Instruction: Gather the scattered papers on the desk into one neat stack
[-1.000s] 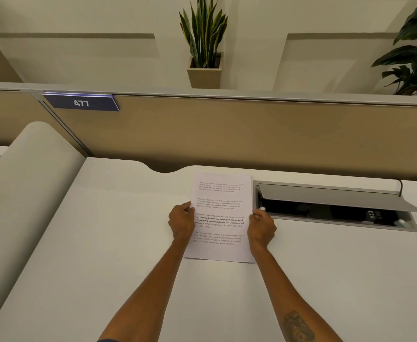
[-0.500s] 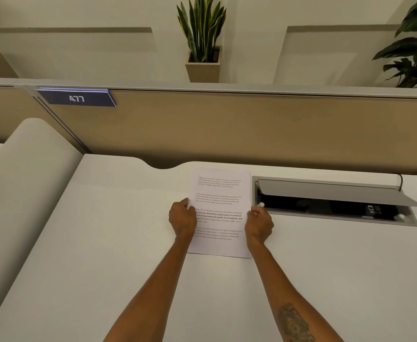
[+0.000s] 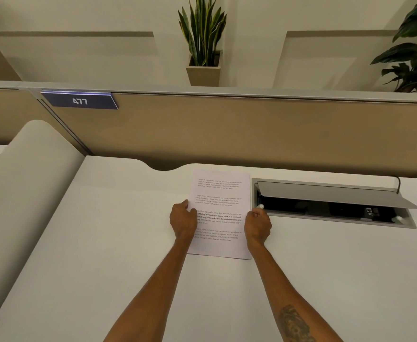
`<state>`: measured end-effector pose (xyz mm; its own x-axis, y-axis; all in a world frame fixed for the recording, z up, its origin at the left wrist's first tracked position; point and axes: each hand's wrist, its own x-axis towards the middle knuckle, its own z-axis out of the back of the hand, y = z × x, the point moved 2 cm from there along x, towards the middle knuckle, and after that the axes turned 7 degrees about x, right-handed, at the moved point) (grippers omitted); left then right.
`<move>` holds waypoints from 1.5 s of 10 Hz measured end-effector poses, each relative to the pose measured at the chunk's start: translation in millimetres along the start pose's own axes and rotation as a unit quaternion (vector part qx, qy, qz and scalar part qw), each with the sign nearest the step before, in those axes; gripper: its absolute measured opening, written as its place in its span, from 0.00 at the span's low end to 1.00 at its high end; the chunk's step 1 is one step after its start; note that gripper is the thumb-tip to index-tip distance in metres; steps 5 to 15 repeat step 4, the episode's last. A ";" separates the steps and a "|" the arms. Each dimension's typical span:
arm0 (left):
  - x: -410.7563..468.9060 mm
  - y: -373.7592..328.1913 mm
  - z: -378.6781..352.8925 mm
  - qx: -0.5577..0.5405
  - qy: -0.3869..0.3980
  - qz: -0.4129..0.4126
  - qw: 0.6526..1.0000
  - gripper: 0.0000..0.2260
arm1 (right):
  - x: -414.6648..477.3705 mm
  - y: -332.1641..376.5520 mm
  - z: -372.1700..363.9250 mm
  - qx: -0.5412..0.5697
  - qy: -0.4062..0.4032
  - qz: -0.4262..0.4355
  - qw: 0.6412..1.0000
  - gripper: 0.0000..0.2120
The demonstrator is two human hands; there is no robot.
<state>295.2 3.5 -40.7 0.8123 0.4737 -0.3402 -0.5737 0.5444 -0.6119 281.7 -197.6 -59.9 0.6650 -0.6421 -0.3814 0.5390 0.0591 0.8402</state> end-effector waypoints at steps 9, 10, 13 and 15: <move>-19.2 18.6 12.9 0.043 -0.011 -0.039 0.998 0.20 | -26.1 2.6 21.5 -0.108 0.052 0.047 0.992 0.17; -19.2 18.6 12.9 0.043 -0.011 -0.039 0.998 0.20 | -26.1 2.6 21.5 -0.108 0.052 0.047 0.992 0.17; -19.2 18.6 12.9 0.043 -0.011 -0.039 0.998 0.20 | -26.1 2.6 21.5 -0.108 0.052 0.047 0.992 0.17; -19.2 18.6 12.9 0.043 -0.011 -0.039 0.998 0.20 | -26.1 2.6 21.5 -0.108 0.052 0.047 0.992 0.17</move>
